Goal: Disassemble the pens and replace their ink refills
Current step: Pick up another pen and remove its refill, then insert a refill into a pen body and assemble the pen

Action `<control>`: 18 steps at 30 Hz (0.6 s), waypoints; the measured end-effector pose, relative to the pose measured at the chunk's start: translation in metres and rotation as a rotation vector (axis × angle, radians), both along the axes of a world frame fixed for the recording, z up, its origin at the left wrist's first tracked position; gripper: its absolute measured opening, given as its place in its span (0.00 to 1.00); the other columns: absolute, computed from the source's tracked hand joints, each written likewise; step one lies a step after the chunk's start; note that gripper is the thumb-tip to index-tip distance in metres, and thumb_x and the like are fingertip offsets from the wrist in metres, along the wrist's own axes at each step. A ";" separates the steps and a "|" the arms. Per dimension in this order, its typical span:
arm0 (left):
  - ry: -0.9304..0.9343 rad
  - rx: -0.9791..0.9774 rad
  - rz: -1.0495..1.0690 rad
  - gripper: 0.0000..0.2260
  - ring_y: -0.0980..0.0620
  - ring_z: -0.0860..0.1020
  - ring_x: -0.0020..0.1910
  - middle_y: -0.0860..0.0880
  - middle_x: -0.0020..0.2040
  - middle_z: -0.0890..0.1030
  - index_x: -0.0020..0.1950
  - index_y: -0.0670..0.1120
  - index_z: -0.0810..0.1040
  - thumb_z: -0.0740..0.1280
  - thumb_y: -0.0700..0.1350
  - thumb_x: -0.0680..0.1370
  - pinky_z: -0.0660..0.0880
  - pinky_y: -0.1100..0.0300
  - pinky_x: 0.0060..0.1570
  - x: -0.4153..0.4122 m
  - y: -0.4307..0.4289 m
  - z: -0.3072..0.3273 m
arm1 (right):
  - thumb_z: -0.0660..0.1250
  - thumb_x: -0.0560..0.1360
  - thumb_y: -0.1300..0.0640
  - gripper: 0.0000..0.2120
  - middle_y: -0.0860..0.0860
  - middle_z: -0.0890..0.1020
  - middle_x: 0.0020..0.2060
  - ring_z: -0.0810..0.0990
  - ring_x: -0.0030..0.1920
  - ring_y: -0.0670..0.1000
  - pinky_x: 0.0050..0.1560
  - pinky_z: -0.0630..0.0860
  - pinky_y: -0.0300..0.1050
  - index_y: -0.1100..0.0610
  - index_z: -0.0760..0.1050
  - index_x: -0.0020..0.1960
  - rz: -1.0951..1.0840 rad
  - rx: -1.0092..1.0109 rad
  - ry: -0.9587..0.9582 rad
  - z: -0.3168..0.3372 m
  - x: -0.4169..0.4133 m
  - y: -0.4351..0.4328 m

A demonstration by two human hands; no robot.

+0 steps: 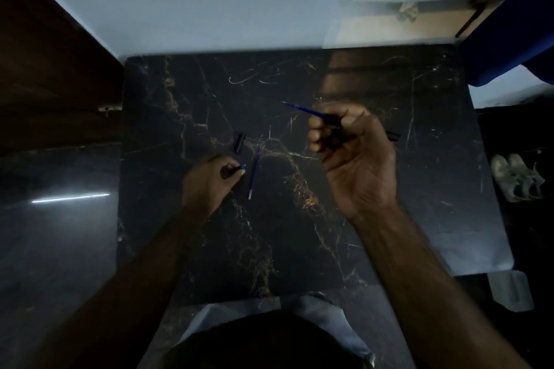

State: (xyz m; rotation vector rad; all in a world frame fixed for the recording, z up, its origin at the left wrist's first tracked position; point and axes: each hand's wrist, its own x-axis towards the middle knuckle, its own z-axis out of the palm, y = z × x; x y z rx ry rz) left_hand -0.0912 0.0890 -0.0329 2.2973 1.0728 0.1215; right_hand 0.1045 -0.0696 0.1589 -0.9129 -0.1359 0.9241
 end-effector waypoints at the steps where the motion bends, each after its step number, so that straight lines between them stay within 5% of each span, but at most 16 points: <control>1: 0.016 0.014 0.003 0.09 0.51 0.84 0.49 0.53 0.50 0.86 0.55 0.51 0.85 0.75 0.54 0.80 0.83 0.50 0.49 0.003 0.000 -0.003 | 0.57 0.76 0.62 0.11 0.58 0.84 0.41 0.82 0.39 0.53 0.40 0.79 0.44 0.63 0.77 0.49 0.006 -0.003 -0.005 -0.001 0.000 0.000; 18: -0.009 0.098 0.086 0.12 0.52 0.81 0.50 0.52 0.52 0.83 0.54 0.51 0.84 0.80 0.54 0.75 0.79 0.56 0.43 0.013 -0.002 -0.018 | 0.58 0.76 0.62 0.10 0.59 0.84 0.41 0.82 0.39 0.54 0.41 0.78 0.46 0.63 0.78 0.49 0.010 -0.031 -0.004 -0.005 -0.006 -0.001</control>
